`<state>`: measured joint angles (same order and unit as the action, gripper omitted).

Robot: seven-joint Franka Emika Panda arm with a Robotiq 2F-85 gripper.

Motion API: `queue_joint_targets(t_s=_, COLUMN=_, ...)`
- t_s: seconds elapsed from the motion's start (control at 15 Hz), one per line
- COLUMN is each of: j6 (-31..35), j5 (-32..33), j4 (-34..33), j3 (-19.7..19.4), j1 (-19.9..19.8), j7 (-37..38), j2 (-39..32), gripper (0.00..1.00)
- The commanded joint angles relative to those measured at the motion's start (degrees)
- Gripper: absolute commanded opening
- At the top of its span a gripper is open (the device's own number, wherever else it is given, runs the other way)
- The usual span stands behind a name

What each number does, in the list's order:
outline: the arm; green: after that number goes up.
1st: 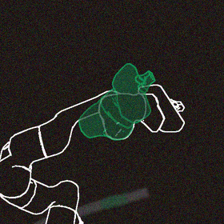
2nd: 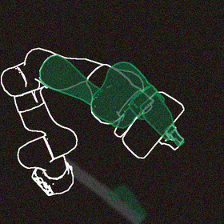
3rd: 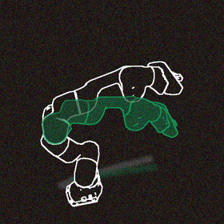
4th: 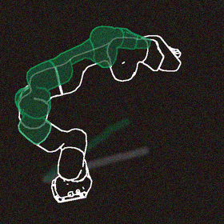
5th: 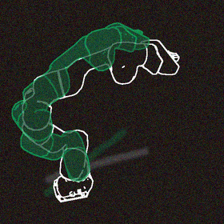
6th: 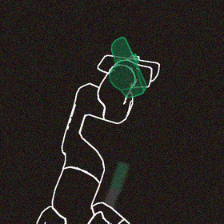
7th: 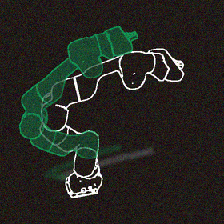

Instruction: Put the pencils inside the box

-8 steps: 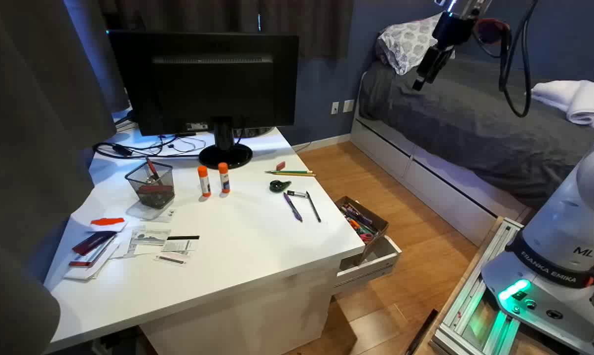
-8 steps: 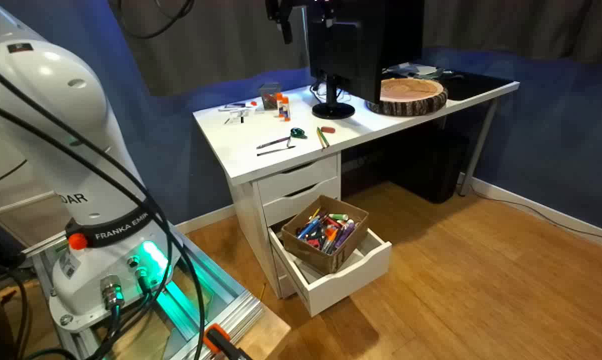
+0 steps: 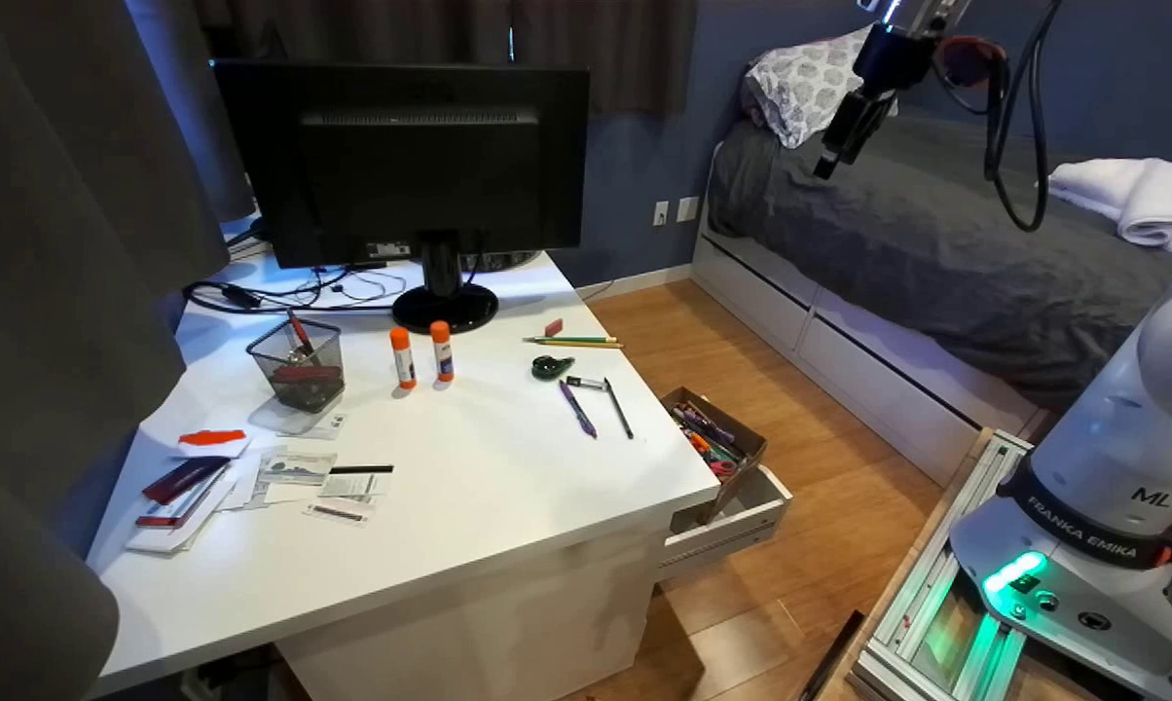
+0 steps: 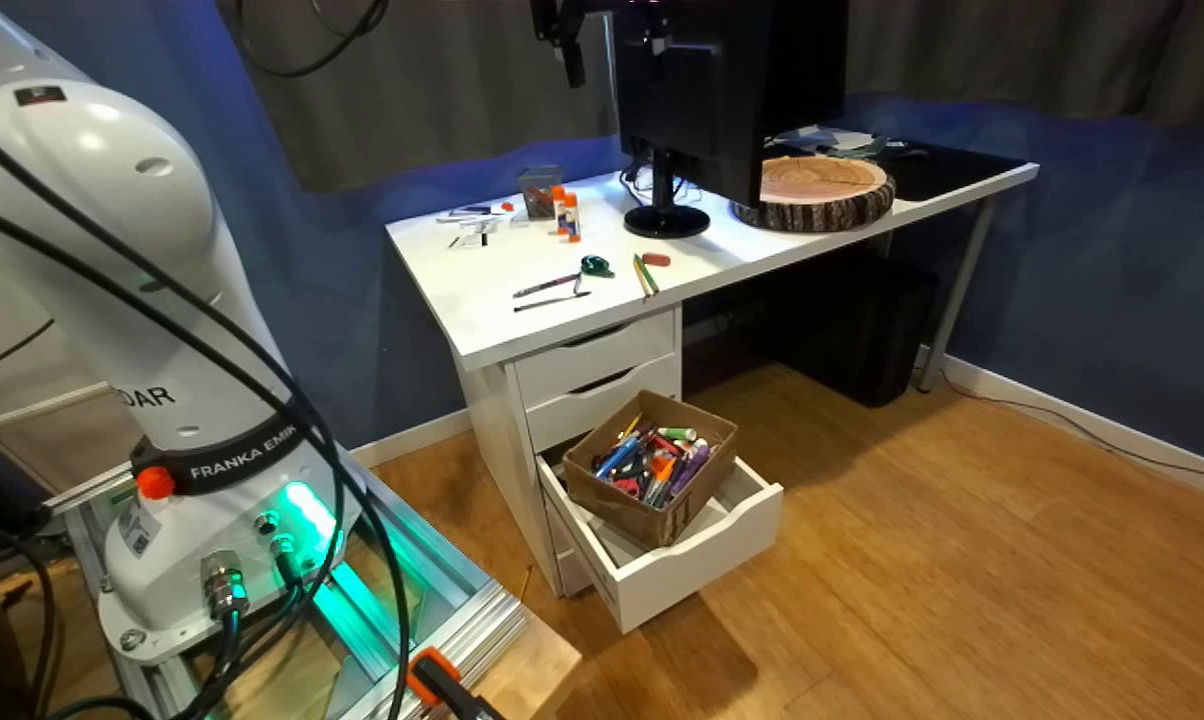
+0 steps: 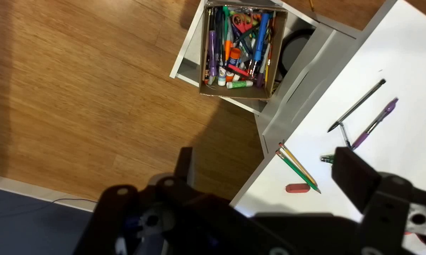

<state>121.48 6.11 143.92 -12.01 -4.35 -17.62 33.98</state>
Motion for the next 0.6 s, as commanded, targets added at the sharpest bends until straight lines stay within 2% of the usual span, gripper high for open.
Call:
queue_joint_targets(t_s=0.0, j6=-0.2, j5=-0.2, j4=-0.1, j3=0.3, j1=-0.3, j7=-0.2, j2=0.0, gripper=1.0)
queue_joint_targets(t_s=0.07, j6=-0.2, j5=-0.2, j4=-0.1, j3=0.3, j1=-0.3, j7=-0.2, j2=-0.1, gripper=1.0)
queue_joint_targets(t_s=0.33, j6=3.2, j5=-1.4, j4=-0.8, j3=1.1, j1=5.4, j7=-7.3, j2=-4.8, gripper=1.0)
queue_joint_targets(t_s=0.53, j6=8.3, j5=-0.9, j4=-1.4, j3=1.4, j1=8.7, j7=-13.0, j2=-10.3, gripper=1.0)
